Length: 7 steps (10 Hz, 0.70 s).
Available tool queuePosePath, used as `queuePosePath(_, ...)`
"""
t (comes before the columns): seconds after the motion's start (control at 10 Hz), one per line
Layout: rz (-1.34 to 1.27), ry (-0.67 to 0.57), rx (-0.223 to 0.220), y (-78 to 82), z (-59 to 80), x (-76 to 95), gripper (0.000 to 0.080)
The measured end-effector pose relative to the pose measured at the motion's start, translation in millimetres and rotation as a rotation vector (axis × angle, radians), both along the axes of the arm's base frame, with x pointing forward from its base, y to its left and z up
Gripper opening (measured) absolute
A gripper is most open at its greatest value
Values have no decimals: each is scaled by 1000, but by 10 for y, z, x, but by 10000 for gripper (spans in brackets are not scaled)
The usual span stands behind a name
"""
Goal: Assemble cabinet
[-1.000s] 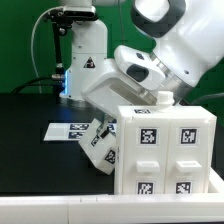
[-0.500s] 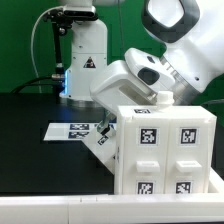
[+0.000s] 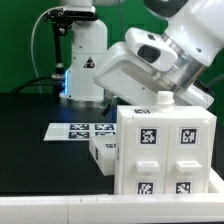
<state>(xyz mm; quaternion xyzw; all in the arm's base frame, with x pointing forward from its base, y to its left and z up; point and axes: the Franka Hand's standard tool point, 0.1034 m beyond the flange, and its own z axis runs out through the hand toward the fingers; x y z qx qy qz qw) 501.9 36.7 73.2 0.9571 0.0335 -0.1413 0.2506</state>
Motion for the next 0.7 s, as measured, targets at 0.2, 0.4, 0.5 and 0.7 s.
queuePosePath(0.2, -25, 14, 18, -16, 1, 31, 797)
queuePosePath(0.4, -23, 17, 20, -2, -5, 23, 797)
queuePosePath(0.5, -23, 17, 21, -2, -5, 22, 797)
queuePosePath(0.7, -22, 18, 26, 2, -8, 24, 797)
